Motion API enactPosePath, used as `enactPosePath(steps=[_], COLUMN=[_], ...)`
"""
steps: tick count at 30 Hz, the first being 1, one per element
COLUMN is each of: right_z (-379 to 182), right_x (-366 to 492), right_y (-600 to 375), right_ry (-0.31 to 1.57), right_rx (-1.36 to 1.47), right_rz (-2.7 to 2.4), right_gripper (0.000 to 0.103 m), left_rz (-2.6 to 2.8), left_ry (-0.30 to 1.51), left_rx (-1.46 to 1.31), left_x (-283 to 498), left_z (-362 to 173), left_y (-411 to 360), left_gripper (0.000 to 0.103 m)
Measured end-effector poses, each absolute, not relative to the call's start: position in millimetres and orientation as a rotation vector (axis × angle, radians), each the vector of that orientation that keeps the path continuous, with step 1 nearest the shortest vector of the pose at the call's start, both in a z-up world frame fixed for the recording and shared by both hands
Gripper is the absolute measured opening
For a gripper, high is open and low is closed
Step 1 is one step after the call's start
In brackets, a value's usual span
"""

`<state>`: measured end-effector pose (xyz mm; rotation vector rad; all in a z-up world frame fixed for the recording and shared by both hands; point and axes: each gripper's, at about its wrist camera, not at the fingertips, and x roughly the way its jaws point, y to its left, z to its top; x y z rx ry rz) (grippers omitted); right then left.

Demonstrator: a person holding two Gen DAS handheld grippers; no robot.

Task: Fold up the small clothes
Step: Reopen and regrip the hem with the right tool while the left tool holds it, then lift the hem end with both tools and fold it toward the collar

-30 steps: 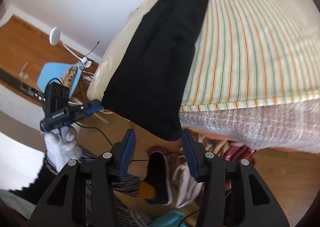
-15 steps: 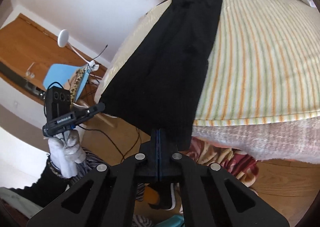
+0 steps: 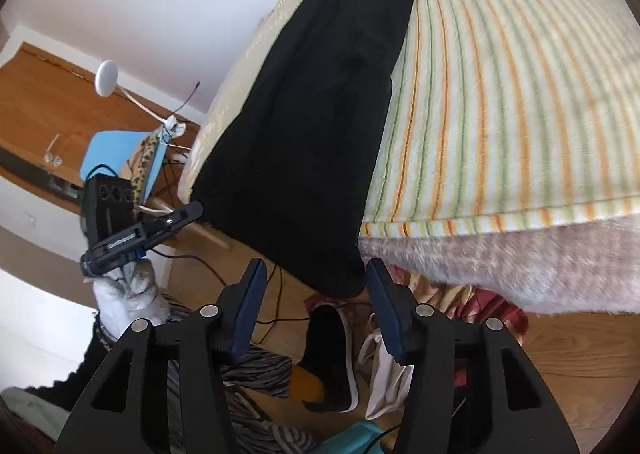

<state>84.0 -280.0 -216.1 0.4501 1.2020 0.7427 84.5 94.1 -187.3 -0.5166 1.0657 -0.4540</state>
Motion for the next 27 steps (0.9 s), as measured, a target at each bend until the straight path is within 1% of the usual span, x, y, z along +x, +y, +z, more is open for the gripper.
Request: enactPosePath(steps=[1,2,3,6,12,20,27], right_z=[-219,-222,-223,-215,-184,-156,-148], right_x=[85,86,86,82,86,121,175], right_y=[-277,-276,-272,-264,-282,-291,-295], right_ry=[1.216,1.23,1.242,1.217,1.111,1.039,1.009], right_rx=[0.466,0.471,0.468,0.436,0.509,0.519,0.52], right_rz=[0.756,0.773,0.79,0.794,0.805,0.781,0.726], right_gripper=[0.033,0.021,0.004,0.004,0.004,0.004,0.003], left_rz=[-0.453,-0.45,-0.449,-0.45,-0.477,-0.483,-0.462], left_ry=[1.066,1.066,1.068,1.062,0.997,0.925,0.93], left_rx=[-0.516,-0.515,-0.516,-0.527,-0.561,-0.577,-0.573], left_x=[84,84,84,82,92,136,194], left_z=[-187,-187,-188,-185,-161,-129,-132], left_y=[94,95,95,97,98,91,80], left_gripper=[0.002,0.002,0.002,0.002,0.002,0.002,0.002])
